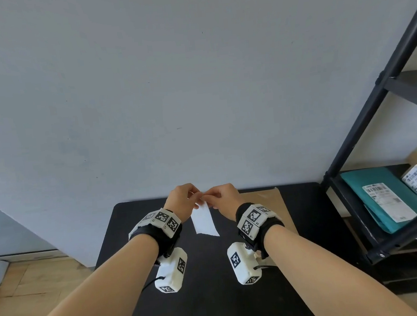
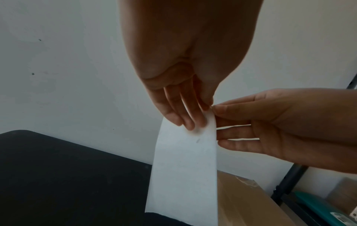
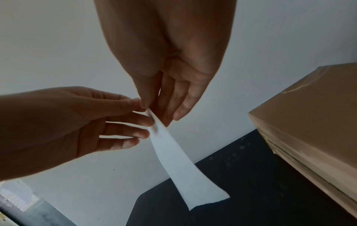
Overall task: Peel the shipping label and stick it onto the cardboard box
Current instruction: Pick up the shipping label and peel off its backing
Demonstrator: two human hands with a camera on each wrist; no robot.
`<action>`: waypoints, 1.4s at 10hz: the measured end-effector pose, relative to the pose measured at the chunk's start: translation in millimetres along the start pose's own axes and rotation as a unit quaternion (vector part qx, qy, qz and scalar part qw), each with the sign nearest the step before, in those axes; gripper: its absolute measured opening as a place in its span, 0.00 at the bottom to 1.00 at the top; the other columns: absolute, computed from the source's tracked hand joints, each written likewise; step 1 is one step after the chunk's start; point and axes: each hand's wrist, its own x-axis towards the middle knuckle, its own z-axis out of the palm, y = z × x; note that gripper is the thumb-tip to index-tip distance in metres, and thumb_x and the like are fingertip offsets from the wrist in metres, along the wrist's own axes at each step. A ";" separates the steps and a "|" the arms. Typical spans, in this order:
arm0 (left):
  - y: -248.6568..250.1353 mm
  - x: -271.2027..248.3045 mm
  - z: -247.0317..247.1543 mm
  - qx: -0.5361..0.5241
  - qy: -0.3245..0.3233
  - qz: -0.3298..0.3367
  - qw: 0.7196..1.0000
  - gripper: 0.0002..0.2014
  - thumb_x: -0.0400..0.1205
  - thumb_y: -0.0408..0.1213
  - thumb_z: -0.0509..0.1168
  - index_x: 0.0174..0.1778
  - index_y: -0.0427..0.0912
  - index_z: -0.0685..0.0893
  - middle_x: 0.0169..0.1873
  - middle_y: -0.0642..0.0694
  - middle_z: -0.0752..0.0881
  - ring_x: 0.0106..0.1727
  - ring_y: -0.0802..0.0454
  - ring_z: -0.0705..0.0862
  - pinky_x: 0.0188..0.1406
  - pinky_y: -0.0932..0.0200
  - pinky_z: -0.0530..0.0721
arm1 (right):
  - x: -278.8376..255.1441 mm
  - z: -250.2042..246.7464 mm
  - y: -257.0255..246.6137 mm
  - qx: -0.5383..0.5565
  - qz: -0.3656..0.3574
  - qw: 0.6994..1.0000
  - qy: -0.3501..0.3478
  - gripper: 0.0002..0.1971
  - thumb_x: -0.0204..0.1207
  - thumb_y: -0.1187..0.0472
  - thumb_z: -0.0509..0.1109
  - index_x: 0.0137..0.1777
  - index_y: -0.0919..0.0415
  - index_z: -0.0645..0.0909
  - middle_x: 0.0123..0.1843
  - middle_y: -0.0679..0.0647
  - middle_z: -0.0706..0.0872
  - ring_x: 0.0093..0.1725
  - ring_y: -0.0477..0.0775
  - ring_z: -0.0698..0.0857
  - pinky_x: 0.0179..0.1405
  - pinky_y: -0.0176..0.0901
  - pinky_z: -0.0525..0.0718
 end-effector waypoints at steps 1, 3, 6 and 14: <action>1.2 0.5 0.7 -0.003 -0.003 0.001 1.000 0.07 0.85 0.35 0.61 0.42 0.39 0.81 0.38 0.43 0.89 0.38 0.47 0.87 0.50 0.51 0.86 | 0.1 -1.3 0.6 -0.003 0.000 1.000 0.004 0.12 0.81 0.59 0.66 0.55 0.64 0.87 0.46 0.58 0.89 0.49 0.55 0.87 0.62 0.54 0.86; 2.2 1.5 2.7 -0.001 -0.008 0.006 1.000 0.07 0.84 0.36 0.61 0.43 0.38 0.81 0.38 0.43 0.89 0.39 0.47 0.87 0.50 0.49 0.86 | -0.8 -2.6 -1.3 -0.001 0.009 1.000 0.020 0.11 0.81 0.60 0.65 0.54 0.66 0.86 0.45 0.54 0.86 0.53 0.60 0.87 0.63 0.57 0.85; -11.0 -1.1 1.6 0.045 -0.017 -0.001 0.999 0.06 0.82 0.33 0.62 0.40 0.40 0.81 0.35 0.49 0.89 0.39 0.49 0.88 0.46 0.56 0.85 | 6.3 -5.0 18.0 0.006 0.055 0.997 0.054 0.08 0.79 0.59 0.65 0.40 0.51 0.82 0.44 0.55 0.88 0.52 0.62 0.89 0.60 0.60 0.86; -84.9 -9.2 3.7 0.140 -0.001 -0.155 0.978 0.08 0.81 0.36 0.59 0.44 0.42 0.83 0.45 0.43 0.92 0.48 0.43 0.88 0.42 0.54 0.82 | 7.6 -2.3 49.9 0.102 0.153 0.969 0.165 0.11 0.84 0.60 0.57 0.59 0.63 0.77 0.50 0.62 0.88 0.44 0.59 0.91 0.54 0.57 0.90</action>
